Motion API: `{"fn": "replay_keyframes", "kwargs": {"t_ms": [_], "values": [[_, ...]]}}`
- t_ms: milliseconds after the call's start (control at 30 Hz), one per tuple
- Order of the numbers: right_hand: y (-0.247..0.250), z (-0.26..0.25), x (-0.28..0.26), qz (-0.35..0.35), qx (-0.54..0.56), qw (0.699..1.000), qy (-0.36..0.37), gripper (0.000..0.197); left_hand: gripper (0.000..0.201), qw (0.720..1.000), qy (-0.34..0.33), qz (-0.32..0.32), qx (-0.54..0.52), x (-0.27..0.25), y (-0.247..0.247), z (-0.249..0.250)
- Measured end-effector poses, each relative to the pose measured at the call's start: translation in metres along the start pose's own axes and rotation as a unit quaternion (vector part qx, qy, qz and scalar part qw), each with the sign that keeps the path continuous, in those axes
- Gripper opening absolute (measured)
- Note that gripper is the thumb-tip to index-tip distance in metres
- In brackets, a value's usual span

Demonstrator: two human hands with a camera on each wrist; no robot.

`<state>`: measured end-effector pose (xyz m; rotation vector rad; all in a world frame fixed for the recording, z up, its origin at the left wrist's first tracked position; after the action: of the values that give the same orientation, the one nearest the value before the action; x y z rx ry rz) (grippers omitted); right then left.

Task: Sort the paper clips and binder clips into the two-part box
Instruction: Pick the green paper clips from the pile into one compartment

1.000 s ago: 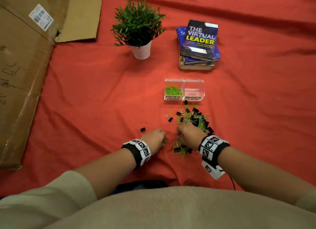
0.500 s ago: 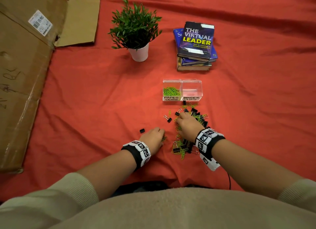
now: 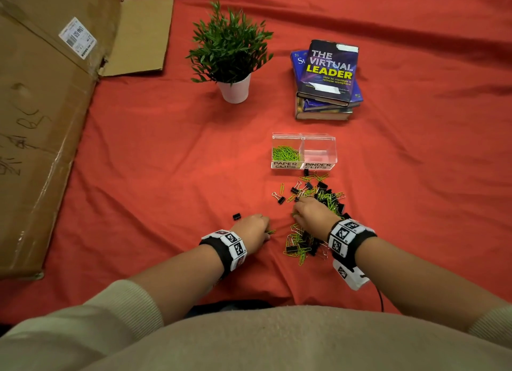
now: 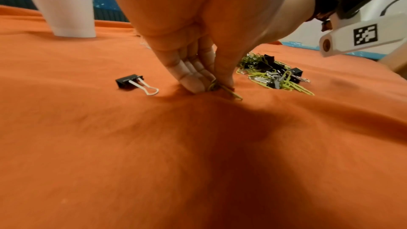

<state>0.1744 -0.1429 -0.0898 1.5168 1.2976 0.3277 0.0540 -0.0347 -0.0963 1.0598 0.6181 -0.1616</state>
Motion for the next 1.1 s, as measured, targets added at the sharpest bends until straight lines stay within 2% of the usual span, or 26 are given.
{"fn": "replay_keyframes", "kwargs": {"t_ms": [133,267,367,433,500,600,667,733,767,867,967,1100], "values": [[0.029,0.002,0.007,0.01,0.16,0.983,-0.085,0.013,0.018,0.996,0.036,-0.012,-0.087,0.001,0.0,-0.009],[0.075,0.007,0.03,0.051,0.32,0.938,-0.123,0.014,0.016,0.995,0.04,-0.015,-0.093,0.002,0.004,-0.007],[0.105,0.01,0.056,0.091,0.38,0.91,-0.14,0.016,0.014,0.993,0.04,-0.005,-0.109,0.004,0.01,-0.007],[0.115,0.01,0.075,0.125,0.352,0.916,-0.145,0.011,0.012,0.99,0.042,0.006,-0.133,0.006,0.017,-0.006],[0.119,0.009,0.09,0.139,0.26,0.944,-0.15,0.011,0.014,0.987,0.042,0.022,-0.154,0.01,0.028,-0.005],[0.117,0.006,0.096,0.129,0.143,0.972,-0.134,0.024,0.015,0.985,0.027,0.057,-0.158,0.023,0.054,-0.003],[0.116,0.002,0.085,0.166,0.106,0.975,-0.099,0.026,0.015,0.982,0.022,0.085,-0.164,0.035,0.074,-0.001],[0.111,0.003,0.069,0.206,0.114,0.969,-0.076,0.02,0.012,0.978,0.025,0.11,-0.176,0.05,0.096,0.001],[0.104,0.006,0.061,0.203,0.122,0.969,-0.076,0.017,0.011,0.976,0.024,0.124,-0.176,0.058,0.107,0.003],[0.065,0.016,0.04,0.115,0.093,0.986,-0.075,0.019,0.007,0.968,0.029,0.163,-0.186,0.083,0.137,0.01],[0.035,0.025,0.029,0.047,0.027,0.996,-0.066,0.034,0.014,0.967,0.053,0.183,-0.167,0.105,0.156,0.018],[0.032,0.028,0.022,0.048,-0.005,0.996,-0.072,0.039,0.024,0.968,0.077,0.185,-0.147,0.118,0.16,0.026]]}}
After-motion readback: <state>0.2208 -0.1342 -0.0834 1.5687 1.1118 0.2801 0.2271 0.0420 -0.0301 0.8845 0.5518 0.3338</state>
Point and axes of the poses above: each hand's wrist, its own x-axis towards the middle knuckle, its own y-axis out of the back of the hand, z = x × y, the point moved 4 cm from there along x, towards the middle knuckle, and after that the axes turned 2 degrees about x, right-handed, at the moved point
